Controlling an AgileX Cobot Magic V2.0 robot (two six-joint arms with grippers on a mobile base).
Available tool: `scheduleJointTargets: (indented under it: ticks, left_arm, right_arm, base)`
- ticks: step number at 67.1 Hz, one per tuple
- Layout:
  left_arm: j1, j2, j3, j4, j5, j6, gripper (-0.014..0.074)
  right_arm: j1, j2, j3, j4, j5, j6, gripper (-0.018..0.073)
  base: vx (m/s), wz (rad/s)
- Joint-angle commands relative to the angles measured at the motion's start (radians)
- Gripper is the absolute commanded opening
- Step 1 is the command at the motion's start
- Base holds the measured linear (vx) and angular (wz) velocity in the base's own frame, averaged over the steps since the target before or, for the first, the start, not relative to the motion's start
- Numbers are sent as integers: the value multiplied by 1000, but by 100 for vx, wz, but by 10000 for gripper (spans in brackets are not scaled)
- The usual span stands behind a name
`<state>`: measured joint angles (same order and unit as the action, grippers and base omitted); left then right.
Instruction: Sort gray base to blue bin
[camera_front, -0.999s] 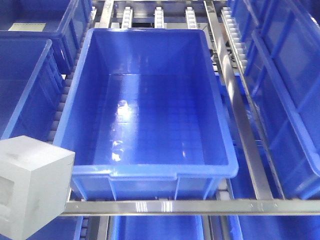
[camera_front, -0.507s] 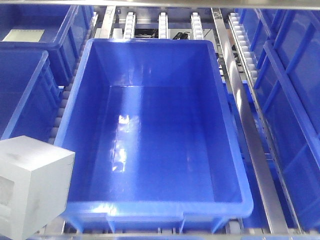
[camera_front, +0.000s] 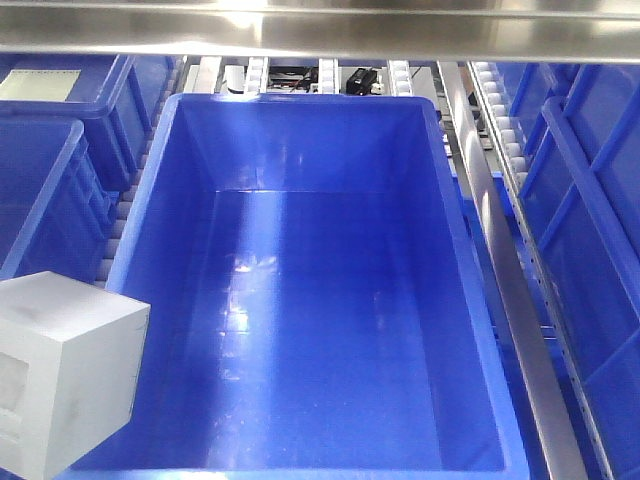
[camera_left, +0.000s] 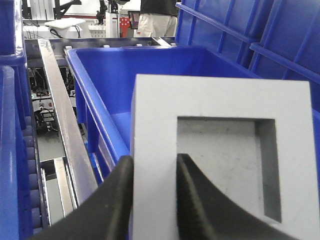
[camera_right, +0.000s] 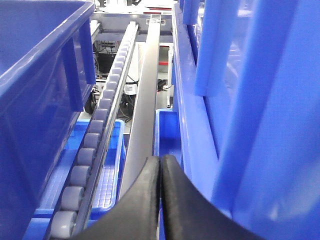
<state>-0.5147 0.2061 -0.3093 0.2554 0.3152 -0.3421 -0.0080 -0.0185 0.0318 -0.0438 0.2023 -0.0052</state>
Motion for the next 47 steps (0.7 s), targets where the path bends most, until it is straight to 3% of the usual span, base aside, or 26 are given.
scheduleJointTargets:
  ticks: [1, 47]
  left_arm:
    - [-5, 6, -33, 3, -117, -4, -7]
    - [-5, 6, -33, 3, -117, -4, -7]
  right_arm:
    - [3, -7, 5, -9, -77, -7, -5]
    - [3, -7, 5, -9, -76, -7, -5]
  base:
    - [6, -1]
    - [2, 0]
